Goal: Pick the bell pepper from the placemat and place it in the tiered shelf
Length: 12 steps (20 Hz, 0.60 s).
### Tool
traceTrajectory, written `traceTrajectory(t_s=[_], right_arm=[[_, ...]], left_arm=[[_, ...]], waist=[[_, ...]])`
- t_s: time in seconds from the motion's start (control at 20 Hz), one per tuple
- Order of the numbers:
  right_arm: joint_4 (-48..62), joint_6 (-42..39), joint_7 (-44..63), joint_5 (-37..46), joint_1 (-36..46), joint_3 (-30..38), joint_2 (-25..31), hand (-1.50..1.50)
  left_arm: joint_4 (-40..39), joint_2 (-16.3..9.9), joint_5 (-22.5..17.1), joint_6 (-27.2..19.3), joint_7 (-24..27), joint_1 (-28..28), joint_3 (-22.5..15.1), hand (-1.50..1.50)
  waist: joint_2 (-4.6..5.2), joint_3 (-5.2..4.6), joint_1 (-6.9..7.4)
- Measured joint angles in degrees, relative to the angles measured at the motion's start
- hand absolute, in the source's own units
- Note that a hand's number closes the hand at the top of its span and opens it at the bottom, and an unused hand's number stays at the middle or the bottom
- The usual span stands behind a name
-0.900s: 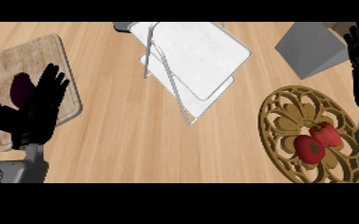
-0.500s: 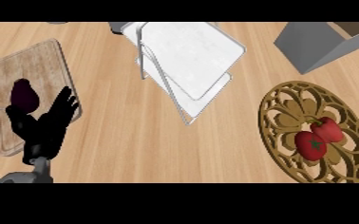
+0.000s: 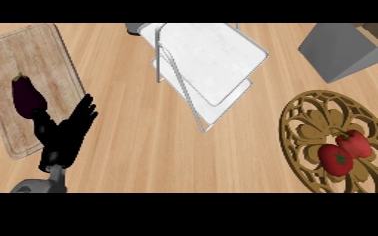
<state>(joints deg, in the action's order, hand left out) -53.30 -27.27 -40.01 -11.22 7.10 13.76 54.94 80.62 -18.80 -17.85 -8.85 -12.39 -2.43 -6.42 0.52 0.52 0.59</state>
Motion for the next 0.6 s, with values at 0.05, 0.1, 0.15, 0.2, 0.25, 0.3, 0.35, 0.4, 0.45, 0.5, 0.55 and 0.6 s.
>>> traceTrajectory(t_s=[0.05,0.1,0.15,0.2,0.25,0.3,0.35,0.4,0.45,0.5,0.55,0.6], right_arm=[[0.66,-0.84,-1.10,0.85,-0.15,-0.54,1.21,-1.50],[1.25,-1.56,-1.69,1.58,-0.23,-1.09,2.55,-1.50],[1.41,-1.83,-2.53,2.56,-0.88,-1.86,3.60,-1.50],[1.49,-2.04,-2.98,3.31,-1.33,-2.47,4.76,-1.50],[1.42,-2.14,-3.47,3.96,-1.61,-3.05,5.82,-1.50],[1.04,-2.27,-3.51,4.64,-1.44,-3.88,6.76,-1.50],[0.40,-2.28,-3.71,5.21,-1.77,-4.55,7.70,-1.50],[-0.10,-2.37,-3.86,5.65,-2.16,-5.03,8.88,-1.50],[-0.89,-2.17,-4.02,6.37,-2.50,-5.76,9.72,-1.50],[-1.82,-2.10,-3.61,6.76,-2.60,-6.25,10.61,-1.50],[-2.69,-1.41,-3.43,7.55,-2.92,-6.99,10.66,-1.50],[-4.28,-1.05,-2.05,7.83,-2.84,-7.60,10.66,-1.50]], left_arm=[[-0.50,-0.26,-0.24,0.53,-0.14,-0.23,0.23,0.00],[-0.58,-0.48,-0.51,0.85,-0.61,-0.50,0.43,0.00],[-0.48,-0.44,-0.48,0.86,-1.01,-0.52,0.30,0.00],[-0.58,-0.25,-0.35,0.85,-0.98,0.04,0.10,0.00],[-1.39,-0.29,-0.33,1.00,-1.00,0.01,0.26,0.00],[-1.98,-0.49,-0.43,1.37,-0.91,-0.10,0.54,0.00],[-1.80,-0.11,-0.24,1.08,-0.98,0.00,0.33,0.00],[-1.23,-0.17,-0.14,0.82,-1.71,0.16,0.26,0.00],[-1.36,-0.09,-0.19,0.77,-2.17,-0.07,0.33,0.00],[-1.53,-0.02,-0.08,0.74,-2.24,-0.07,0.40,0.00],[-2.34,-0.17,-0.17,1.20,-1.82,-0.31,0.92,0.00],[-2.53,-0.04,0.05,1.20,-1.35,-0.17,1.09,0.00]], waist=[[-0.02,0.01,0.04],[-0.06,0.00,0.13],[-0.15,-0.03,0.07],[-0.21,-0.06,0.06],[-0.21,-0.13,-0.04],[-0.21,-0.18,0.01],[-0.30,-0.21,-0.07],[-0.37,-0.25,-0.13],[-0.42,-0.28,-0.24],[-0.48,-0.30,-0.32],[-0.54,-0.32,-0.40],[-0.60,-0.32,-0.44]])
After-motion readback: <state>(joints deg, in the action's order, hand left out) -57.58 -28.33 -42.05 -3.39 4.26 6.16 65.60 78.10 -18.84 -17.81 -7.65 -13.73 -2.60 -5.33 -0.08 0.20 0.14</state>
